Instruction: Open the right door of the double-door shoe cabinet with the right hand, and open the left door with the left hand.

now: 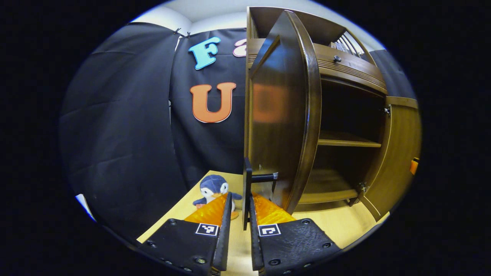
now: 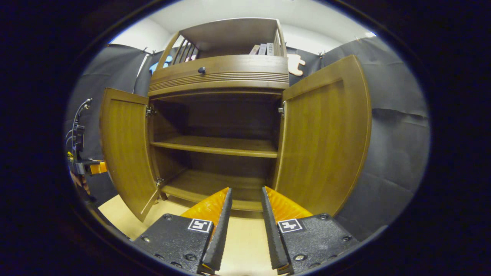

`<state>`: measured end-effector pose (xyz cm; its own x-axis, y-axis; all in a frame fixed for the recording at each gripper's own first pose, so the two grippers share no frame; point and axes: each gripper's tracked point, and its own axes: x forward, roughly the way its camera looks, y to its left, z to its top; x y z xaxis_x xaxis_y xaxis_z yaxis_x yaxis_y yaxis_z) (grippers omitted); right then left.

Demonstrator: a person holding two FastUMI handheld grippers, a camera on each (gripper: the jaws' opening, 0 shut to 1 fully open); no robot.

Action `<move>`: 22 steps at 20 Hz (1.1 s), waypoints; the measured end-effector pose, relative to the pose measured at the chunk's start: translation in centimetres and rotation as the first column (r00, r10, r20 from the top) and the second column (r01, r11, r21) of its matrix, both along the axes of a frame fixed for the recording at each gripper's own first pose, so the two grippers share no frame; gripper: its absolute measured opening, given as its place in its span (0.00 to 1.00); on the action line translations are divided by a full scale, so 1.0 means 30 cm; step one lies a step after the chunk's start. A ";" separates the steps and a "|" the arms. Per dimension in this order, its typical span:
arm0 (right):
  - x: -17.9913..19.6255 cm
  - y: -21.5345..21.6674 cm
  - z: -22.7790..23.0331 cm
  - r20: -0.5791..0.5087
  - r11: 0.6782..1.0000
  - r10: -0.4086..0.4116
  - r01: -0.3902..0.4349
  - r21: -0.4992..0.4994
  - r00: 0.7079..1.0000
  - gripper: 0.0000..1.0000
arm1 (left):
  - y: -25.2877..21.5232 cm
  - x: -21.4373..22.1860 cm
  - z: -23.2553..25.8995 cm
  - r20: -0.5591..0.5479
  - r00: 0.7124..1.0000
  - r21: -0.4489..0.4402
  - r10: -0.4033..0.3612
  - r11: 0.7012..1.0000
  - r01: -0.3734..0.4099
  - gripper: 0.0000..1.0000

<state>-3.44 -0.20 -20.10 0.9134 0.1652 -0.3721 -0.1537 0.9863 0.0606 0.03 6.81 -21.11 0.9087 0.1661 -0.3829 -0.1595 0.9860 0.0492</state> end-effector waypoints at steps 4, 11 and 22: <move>0.013 0.023 -0.003 -0.003 1.000 0.004 -0.004 -0.004 1.000 0.52 | 0.026 -0.012 0.003 -0.005 1.000 -0.012 -0.012 1.000 0.012 0.24; 0.042 0.046 -0.005 -0.006 1.000 -0.010 0.009 -0.015 1.000 0.52 | 0.070 -0.031 0.001 -0.015 0.999 -0.017 -0.048 0.999 0.048 0.24; 0.098 0.117 0.018 0.011 1.000 0.023 -0.022 -0.022 1.000 0.52 | 0.240 -0.105 0.018 -0.019 0.999 0.008 0.042 0.999 -0.042 0.23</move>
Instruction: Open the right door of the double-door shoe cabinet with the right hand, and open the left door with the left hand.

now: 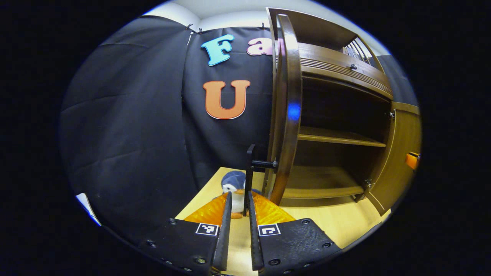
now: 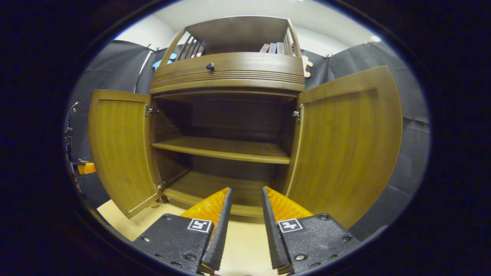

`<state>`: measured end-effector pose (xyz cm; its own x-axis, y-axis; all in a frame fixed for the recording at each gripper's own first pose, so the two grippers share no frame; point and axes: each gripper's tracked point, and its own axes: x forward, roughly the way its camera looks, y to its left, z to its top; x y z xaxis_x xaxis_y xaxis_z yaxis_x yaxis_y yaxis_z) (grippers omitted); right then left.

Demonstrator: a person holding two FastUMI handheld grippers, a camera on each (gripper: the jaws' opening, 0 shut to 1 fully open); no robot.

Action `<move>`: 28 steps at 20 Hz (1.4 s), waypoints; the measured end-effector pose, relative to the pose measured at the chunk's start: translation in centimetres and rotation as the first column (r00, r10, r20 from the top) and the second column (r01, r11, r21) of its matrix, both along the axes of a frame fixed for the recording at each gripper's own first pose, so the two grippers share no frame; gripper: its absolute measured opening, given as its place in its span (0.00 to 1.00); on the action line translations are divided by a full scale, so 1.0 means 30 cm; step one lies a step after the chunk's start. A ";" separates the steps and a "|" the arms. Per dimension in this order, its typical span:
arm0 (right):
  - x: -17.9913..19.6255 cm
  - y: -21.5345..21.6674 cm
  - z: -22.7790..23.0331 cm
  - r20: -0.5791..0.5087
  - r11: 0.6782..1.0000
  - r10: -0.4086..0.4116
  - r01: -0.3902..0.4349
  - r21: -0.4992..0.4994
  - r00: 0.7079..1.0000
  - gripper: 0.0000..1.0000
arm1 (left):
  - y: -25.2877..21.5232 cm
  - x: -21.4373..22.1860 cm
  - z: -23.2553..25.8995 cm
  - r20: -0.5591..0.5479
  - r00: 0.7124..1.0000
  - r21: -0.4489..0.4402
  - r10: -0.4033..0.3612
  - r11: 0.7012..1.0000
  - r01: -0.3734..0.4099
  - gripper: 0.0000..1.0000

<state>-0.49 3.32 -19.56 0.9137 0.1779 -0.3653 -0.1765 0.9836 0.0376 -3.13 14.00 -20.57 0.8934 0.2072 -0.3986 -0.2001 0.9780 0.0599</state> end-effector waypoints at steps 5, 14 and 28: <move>0.019 0.010 0.006 0.008 1.000 0.008 -0.008 -0.001 1.000 0.52 | 0.049 -0.030 0.049 0.021 0.999 0.006 0.041 0.999 -0.042 0.23; 0.055 -0.045 0.074 0.047 1.000 -0.010 0.010 0.006 0.999 0.75 | -0.049 -0.066 0.218 0.128 0.991 0.015 0.051 0.998 -0.053 0.35; 0.057 -0.129 0.193 0.106 0.999 -0.036 0.034 0.027 0.994 0.78 | -0.532 0.058 0.391 0.233 0.951 0.129 -0.204 0.976 0.178 0.96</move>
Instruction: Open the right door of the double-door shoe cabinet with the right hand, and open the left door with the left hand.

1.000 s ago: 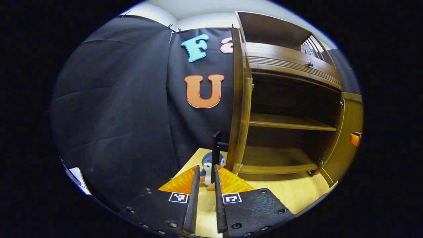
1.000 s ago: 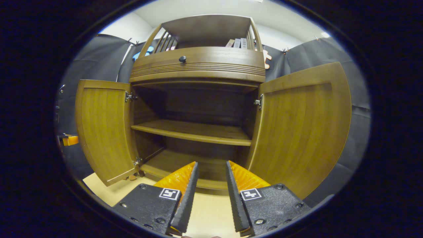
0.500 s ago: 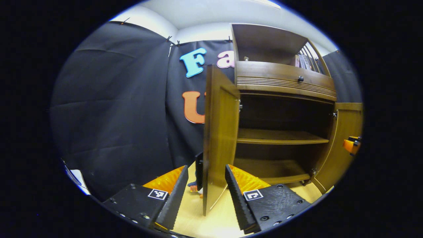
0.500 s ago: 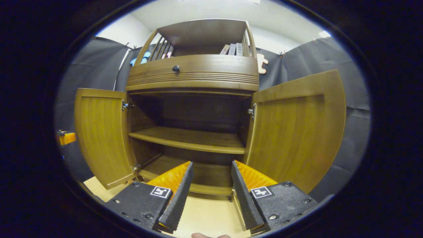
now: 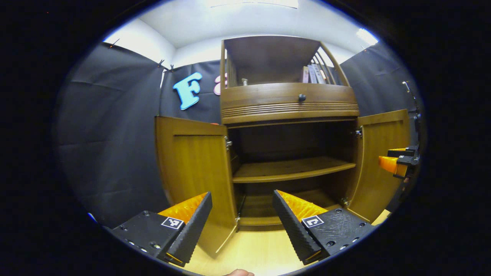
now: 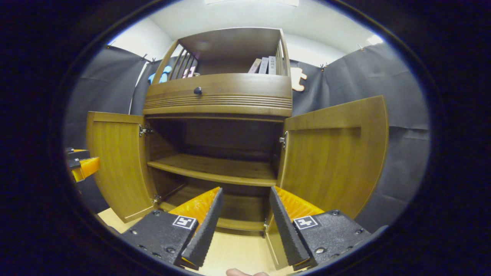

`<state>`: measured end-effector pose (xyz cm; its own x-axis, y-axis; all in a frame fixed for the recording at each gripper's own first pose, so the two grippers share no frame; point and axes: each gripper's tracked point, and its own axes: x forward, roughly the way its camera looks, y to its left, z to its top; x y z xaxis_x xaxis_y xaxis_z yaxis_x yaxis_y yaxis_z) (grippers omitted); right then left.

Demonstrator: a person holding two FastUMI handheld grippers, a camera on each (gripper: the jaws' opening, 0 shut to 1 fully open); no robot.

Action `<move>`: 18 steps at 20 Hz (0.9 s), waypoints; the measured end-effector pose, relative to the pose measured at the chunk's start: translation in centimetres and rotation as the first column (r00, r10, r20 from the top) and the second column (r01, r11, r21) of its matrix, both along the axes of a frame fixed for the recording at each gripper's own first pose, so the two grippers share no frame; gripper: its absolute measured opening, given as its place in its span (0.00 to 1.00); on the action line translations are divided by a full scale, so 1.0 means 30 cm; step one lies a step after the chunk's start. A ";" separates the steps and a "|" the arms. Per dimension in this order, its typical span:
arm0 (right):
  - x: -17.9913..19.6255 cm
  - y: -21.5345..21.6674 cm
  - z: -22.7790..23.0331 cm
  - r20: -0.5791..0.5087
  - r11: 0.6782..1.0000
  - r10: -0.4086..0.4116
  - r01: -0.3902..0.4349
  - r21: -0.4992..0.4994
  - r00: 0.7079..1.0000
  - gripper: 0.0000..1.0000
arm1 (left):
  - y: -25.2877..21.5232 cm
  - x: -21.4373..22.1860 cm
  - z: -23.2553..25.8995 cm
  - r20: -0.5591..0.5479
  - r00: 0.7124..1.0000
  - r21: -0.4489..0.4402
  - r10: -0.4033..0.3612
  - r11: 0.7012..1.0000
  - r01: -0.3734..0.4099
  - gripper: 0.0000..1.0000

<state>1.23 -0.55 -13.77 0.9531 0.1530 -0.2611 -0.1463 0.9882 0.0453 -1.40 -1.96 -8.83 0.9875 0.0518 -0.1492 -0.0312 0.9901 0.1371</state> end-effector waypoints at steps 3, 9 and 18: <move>-0.009 -0.027 0.023 0.017 1.000 -0.015 0.016 -0.010 1.000 0.81 | -0.086 0.029 0.016 0.023 0.999 -0.016 -0.043 0.999 0.044 1.00; -0.024 -0.071 0.045 0.030 0.999 -0.042 0.042 0.010 0.999 0.82 | -0.174 0.047 0.046 0.058 0.995 -0.051 -0.081 0.995 0.084 0.96; -0.035 -0.092 0.064 0.048 0.998 -0.065 0.064 0.023 0.997 0.83 | -0.149 0.030 0.068 0.068 0.994 -0.064 -0.085 0.994 0.090 0.96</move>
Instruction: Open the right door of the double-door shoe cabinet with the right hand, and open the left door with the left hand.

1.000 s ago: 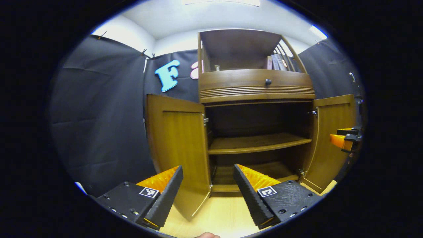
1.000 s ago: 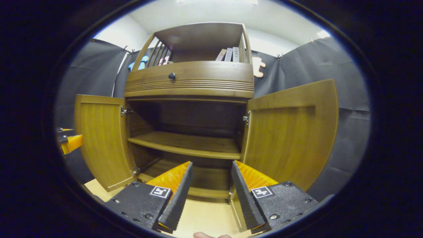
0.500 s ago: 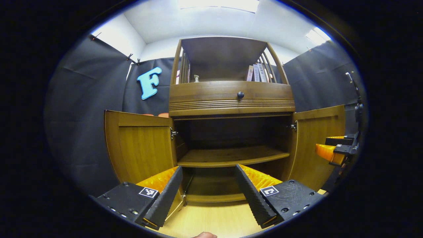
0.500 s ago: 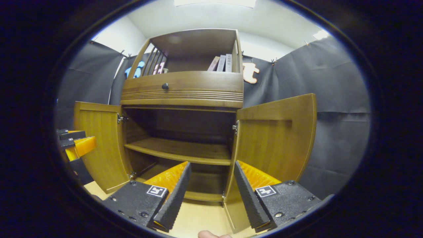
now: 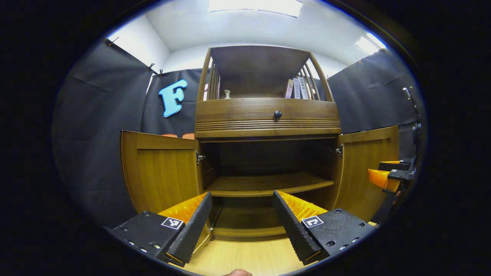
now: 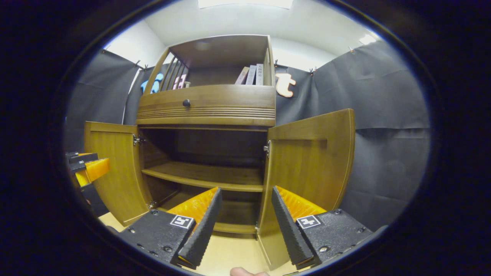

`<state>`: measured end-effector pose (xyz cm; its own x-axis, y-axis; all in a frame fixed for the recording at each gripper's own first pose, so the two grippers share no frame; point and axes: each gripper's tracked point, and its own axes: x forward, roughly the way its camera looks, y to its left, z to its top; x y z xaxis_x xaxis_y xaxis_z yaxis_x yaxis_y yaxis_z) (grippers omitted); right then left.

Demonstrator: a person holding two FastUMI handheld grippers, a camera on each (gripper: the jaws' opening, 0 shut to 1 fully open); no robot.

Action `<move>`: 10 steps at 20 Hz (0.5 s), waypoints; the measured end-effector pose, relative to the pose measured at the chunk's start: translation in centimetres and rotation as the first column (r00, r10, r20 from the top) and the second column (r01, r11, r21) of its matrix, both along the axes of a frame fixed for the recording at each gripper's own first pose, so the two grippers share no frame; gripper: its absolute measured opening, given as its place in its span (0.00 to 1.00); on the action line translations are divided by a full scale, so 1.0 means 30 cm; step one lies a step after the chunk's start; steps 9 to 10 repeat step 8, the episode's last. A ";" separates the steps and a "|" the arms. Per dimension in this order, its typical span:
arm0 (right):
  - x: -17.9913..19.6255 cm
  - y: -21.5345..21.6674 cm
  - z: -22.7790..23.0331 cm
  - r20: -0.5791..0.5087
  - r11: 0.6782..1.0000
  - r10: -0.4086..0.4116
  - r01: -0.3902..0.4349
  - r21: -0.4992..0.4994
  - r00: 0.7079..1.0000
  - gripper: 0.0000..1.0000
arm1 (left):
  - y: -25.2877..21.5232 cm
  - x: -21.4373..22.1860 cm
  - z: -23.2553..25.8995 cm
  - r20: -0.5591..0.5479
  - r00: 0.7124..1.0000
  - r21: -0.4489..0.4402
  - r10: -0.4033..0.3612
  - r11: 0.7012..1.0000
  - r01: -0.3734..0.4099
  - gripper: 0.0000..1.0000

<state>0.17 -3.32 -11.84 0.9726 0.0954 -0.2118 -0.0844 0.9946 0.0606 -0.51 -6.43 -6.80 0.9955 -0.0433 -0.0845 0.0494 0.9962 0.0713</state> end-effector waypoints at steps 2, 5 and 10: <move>-0.004 -0.005 0.004 0.008 1.000 -0.010 0.010 0.004 1.000 0.82 | 0.006 -0.006 -0.006 -0.005 1.000 0.010 0.001 1.000 -0.001 0.96; -0.018 0.013 -0.004 0.005 1.000 -0.003 0.003 0.010 1.000 0.83 | -0.008 -0.024 -0.004 -0.003 1.000 0.007 -0.008 1.000 0.008 0.96; -0.032 0.023 0.002 0.006 1.000 0.002 -0.002 0.003 1.000 0.83 | -0.010 -0.037 0.001 0.007 1.000 0.008 -0.008 1.000 0.008 0.96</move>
